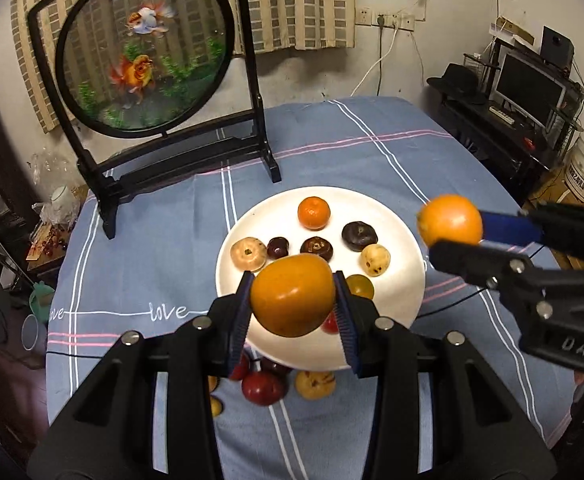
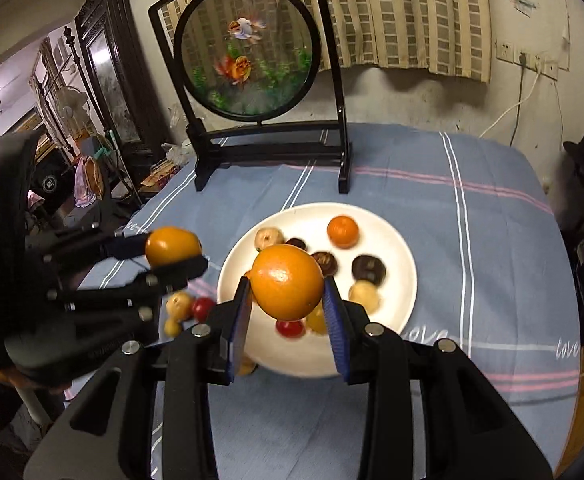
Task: Organize fruits
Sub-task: 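Carry both orange fruits over the white plate and open both tools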
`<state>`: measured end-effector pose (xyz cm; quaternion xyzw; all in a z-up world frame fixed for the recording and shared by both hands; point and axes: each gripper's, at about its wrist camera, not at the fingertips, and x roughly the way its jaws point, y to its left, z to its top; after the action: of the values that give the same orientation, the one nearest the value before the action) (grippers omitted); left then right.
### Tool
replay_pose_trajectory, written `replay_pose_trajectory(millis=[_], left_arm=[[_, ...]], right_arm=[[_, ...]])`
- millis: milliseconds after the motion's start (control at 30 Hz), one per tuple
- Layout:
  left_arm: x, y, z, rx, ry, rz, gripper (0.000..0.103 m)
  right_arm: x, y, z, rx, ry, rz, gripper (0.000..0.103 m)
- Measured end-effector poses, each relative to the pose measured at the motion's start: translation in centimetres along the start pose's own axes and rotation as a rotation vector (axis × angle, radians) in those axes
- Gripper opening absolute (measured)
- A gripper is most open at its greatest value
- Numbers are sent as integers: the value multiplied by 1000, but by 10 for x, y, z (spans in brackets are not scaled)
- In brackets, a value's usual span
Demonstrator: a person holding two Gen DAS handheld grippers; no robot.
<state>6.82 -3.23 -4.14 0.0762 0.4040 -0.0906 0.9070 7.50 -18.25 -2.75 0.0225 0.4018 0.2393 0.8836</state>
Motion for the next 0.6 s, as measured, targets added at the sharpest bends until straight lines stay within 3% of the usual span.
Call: replay_pose_trajectory(millis=[600], left_arm=[[94, 5, 14, 30, 133, 40, 40]], right_arm=[[84, -32, 16, 3, 109, 12, 36]])
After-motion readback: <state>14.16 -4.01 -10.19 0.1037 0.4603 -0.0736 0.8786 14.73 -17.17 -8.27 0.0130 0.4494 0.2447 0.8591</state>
